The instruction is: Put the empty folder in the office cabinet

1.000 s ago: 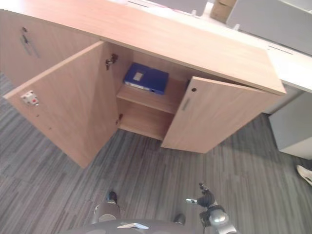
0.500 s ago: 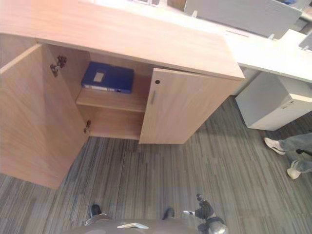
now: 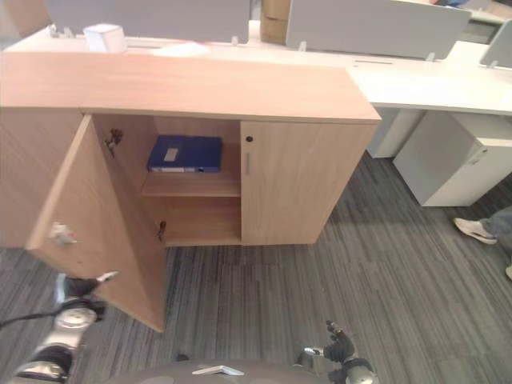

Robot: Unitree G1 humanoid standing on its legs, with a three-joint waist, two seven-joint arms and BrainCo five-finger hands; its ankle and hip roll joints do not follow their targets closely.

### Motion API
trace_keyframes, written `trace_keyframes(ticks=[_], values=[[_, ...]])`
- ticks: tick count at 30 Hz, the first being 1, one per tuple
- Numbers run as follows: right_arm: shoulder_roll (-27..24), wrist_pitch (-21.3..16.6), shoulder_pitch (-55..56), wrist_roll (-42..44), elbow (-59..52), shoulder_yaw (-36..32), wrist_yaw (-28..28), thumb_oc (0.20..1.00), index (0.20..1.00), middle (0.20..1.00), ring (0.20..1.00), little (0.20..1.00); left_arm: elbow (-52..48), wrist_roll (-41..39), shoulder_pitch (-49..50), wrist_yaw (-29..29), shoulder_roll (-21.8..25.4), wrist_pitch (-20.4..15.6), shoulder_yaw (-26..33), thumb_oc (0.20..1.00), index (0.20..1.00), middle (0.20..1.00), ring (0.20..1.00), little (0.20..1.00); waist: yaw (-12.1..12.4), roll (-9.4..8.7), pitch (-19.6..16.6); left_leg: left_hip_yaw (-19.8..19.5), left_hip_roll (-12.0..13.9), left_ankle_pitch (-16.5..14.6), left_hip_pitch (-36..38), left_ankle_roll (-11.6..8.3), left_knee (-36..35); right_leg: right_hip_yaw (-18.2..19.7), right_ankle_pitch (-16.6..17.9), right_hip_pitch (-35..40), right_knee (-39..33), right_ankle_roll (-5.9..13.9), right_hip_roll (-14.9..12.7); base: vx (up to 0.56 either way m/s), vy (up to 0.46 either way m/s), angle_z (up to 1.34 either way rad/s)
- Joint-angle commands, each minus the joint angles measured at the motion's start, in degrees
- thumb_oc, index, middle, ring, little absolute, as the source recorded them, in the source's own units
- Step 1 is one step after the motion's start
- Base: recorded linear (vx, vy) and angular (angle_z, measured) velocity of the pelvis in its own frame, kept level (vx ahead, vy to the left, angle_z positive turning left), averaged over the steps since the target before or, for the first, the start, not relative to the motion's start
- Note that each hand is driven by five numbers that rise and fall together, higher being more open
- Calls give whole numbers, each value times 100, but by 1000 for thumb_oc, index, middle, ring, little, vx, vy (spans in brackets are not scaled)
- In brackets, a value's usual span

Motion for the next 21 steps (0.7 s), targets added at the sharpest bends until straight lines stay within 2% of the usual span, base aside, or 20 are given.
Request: trace_keyframes(ticks=[1,5,7,9,11,12,17,21], values=[[-285,-55,-381,-389,31,-57,-270,1000,1000,1000,1000,1000,-106,87,-828,-221,148,-372,-273,1000,1000,1000,1000,1000,-304,76,92,-117,41,-512,422,212,5,2,376,-201,-37,221,-110,32,-59,-18],[-458,-41,-359,-683,-101,-90,-406,1000,1000,1000,1000,1000,-246,70,-1007,-217,60,-346,-466,1000,1000,1000,1000,1000,-450,247,13,-90,134,-456,426,160,5,54,290,-192,-37,179,-10,45,-52,-17],[-460,-39,-357,-684,-103,-92,-406,1000,1000,1000,1000,1000,-246,70,-1007,-217,59,-346,-467,1000,1000,1000,1000,1000,-448,249,13,-89,137,-456,426,158,5,54,290,-192,-37,178,-8,26,-21,-25],[-656,-30,-294,-825,-203,-133,-460,1000,1000,1000,1000,1000,-208,0,-1387,-106,311,-317,-423,1000,1000,1000,1000,1000,-569,402,-40,-25,221,-407,443,100,5,108,212,-194,-38,142,83,64,-49,-31],[-721,-29,-270,-842,-203,-160,-477,1000,1000,1000,1000,1000,-169,-91,-1594,-8,527,-311,-308,1000,1000,1000,1000,1000,-602,456,-57,-20,253,-380,436,69,5,106,186,-195,-38,131,121,39,-31,-7],[-721,-29,-270,-842,-203,-160,-477,1000,1000,1000,1000,1000,-169,-91,-1594,-8,527,-311,-308,1000,1000,1000,1000,1000,-602,456,-57,-20,253,-380,436,69,5,106,186,-195,-38,131,121,17,-14,-15],[-793,-69,-248,-865,-96,-160,-507,1000,1000,1000,1000,1000,179,-178,-1889,146,1145,-292,-10,1000,1000,1000,1000,1000,-603,507,-97,-12,322,-348,470,29,5,63,128,-122,-38,114,185,11,6,-7],[-740,-60,-268,-839,78,-194,-528,1000,1000,1000,1000,1000,165,-138,-1772,106,1126,-278,-15,1000,1000,1000,1000,1000,-530,479,-82,-97,266,-374,456,64,5,-7,155,-57,-29,137,123,2,35,3]])
